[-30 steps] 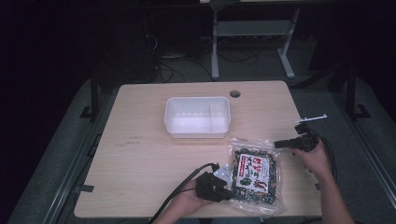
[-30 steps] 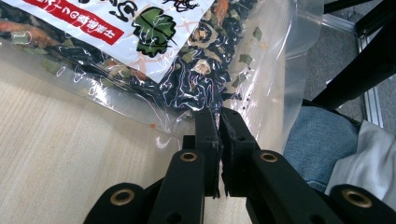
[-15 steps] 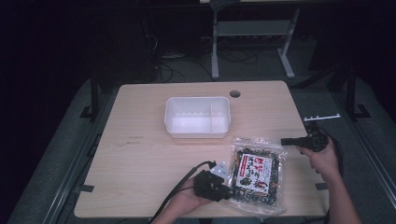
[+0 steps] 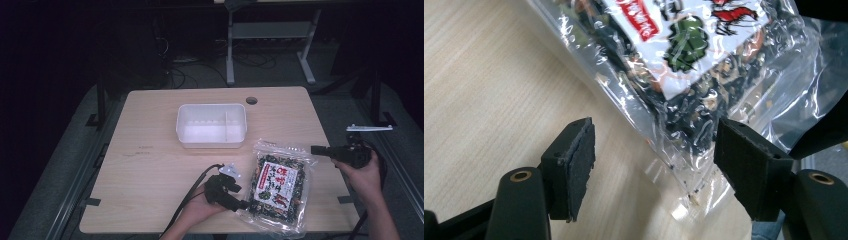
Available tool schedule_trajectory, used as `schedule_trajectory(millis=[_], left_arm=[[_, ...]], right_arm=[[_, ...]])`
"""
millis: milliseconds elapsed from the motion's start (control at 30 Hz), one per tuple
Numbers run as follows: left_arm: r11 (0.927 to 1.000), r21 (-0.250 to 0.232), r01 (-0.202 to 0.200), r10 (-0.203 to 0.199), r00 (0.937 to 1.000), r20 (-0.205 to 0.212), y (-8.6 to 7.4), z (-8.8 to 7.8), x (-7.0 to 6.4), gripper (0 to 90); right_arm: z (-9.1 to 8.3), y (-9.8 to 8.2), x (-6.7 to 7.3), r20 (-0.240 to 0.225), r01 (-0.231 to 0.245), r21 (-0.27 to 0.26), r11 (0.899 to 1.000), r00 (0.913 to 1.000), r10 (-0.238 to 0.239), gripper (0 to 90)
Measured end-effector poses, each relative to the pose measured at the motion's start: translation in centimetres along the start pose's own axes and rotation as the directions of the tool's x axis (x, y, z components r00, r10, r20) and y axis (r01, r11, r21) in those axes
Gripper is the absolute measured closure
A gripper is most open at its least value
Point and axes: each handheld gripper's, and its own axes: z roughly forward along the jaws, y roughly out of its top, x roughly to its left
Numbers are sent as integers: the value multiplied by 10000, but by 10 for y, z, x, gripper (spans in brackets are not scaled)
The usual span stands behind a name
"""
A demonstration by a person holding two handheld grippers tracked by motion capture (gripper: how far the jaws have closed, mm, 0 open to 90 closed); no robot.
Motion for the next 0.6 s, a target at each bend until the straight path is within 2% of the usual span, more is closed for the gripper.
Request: schedule_trajectory(millis=[167,233,267,400,500,600], left_arm=[[9983,-372,451,-433,9979,476,2,2,8,306],[9981,-414,462,-438,9974,570,2,2,9,306],[9970,-505,589,-550,9956,759,3,3,11,307],[9941,-717,808,-731,9919,1037,4,3,15,315],[9898,-995,1024,-900,9884,1219,5,1,18,338],[9892,-1046,1024,-883,9874,1313,7,0,19,399]], right_arm=[[-8,8,16,-319,485,-401,9980,9982,-498,897],[-8,9,19,-373,588,-451,9972,9975,-605,897],[-10,12,26,-448,745,-533,9958,9960,-770,897],[-10,16,36,-647,980,-718,9926,9926,-1027,897],[-9,18,43,-841,1092,-864,9903,9896,-1165,897],[-8,20,47,-903,1241,-896,9882,9871,-1321,897]])
